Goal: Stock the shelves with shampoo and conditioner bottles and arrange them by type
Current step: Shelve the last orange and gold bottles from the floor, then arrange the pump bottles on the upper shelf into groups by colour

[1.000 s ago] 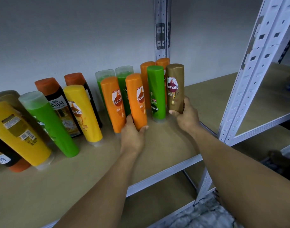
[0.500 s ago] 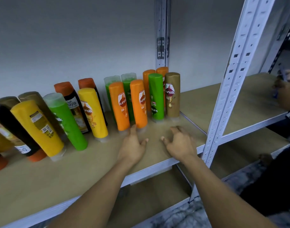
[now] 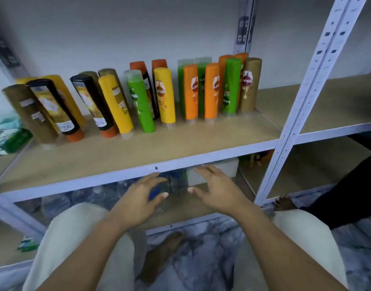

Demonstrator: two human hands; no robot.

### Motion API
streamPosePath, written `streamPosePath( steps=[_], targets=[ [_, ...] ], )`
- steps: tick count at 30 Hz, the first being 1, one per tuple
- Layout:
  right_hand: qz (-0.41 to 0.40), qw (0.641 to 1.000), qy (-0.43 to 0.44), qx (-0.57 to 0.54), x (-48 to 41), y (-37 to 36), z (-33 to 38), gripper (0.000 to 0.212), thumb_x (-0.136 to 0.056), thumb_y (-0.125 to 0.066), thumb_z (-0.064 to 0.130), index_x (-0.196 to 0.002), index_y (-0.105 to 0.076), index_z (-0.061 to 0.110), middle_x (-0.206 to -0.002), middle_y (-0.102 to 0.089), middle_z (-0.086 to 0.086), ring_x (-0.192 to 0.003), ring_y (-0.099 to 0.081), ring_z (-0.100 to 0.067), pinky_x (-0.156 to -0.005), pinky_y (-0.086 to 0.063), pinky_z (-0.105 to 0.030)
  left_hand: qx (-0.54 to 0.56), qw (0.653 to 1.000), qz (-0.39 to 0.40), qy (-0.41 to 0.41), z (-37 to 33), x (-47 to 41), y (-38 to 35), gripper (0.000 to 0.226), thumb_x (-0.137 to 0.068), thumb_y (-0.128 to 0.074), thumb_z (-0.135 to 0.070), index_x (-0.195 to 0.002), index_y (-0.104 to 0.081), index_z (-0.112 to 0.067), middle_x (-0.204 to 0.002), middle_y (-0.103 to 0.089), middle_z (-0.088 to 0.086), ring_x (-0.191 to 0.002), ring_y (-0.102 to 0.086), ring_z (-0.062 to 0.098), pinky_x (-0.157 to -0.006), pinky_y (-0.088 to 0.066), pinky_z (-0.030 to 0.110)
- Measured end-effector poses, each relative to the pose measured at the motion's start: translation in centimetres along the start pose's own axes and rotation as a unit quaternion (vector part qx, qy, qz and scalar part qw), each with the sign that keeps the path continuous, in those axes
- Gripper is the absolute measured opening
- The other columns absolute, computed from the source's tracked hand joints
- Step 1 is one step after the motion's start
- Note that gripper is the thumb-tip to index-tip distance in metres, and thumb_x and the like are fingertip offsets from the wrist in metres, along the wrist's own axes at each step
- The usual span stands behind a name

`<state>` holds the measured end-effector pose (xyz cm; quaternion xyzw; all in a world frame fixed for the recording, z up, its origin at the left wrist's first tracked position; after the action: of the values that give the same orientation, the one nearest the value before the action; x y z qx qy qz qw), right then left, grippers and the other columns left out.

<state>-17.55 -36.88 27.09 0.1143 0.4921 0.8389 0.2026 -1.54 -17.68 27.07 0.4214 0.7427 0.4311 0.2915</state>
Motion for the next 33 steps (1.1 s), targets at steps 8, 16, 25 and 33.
streamPosePath(
  steps=[8,16,25,33],
  targets=[
    [0.089,0.996,-0.029,-0.005,4.9,-4.5,3.1,0.078,-0.095,-0.058,0.060,-0.159,-0.026,0.027,-0.163,-0.028,-0.002,-0.145,-0.035,-0.026,-0.115,-0.036,-0.039,0.019,0.999,0.013,0.037,1.3,6.9,-0.2,0.054,-0.098,-0.059,-0.044,-0.146,-0.047,-0.025,-0.152,-0.046,-0.003,-0.133,-0.049,0.014,-0.107,-0.037,0.025],
    [0.114,0.992,-0.055,0.010,6.6,-6.9,4.4,0.075,-0.095,-0.053,0.063,-0.159,-0.027,0.033,-0.169,-0.011,0.004,-0.153,-0.018,-0.021,-0.121,-0.027,-0.042,-0.004,0.983,0.176,0.047,5.7,7.9,-4.3,0.059,-0.098,-0.060,-0.044,-0.149,-0.046,-0.018,-0.153,-0.046,0.004,-0.138,-0.045,0.022,-0.111,-0.037,0.033],
    [0.146,0.984,-0.101,0.002,3.1,-13.7,0.4,0.069,-0.095,-0.060,0.050,-0.156,-0.034,0.027,-0.163,-0.027,-0.006,-0.147,-0.030,-0.030,-0.114,-0.037,-0.048,-0.016,0.977,0.205,0.058,7.9,4.5,-7.9,0.065,-0.096,-0.057,-0.054,-0.152,-0.040,-0.026,-0.157,-0.041,0.000,-0.141,-0.040,0.021,-0.111,-0.035,0.034],
    [0.110,0.989,-0.090,-0.045,-1.4,-12.0,-2.0,0.072,-0.094,-0.055,0.059,-0.153,-0.039,0.023,-0.154,-0.042,-0.011,-0.135,-0.045,-0.036,-0.104,-0.046,-0.051,0.027,0.970,0.217,0.107,8.5,-0.3,-8.3,0.067,-0.095,-0.056,-0.055,-0.154,-0.037,-0.029,-0.158,-0.040,0.001,-0.141,-0.041,0.021,-0.113,-0.039,0.038]
  ],
)
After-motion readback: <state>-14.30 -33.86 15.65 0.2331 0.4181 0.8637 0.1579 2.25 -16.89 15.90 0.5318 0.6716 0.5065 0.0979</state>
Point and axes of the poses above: each hand's wrist, its own x-axis away from the middle knuckle, its own y-axis out of the back of the hand, z = x × y, the point moved 1 cm from there along -x, towards the middle knuckle
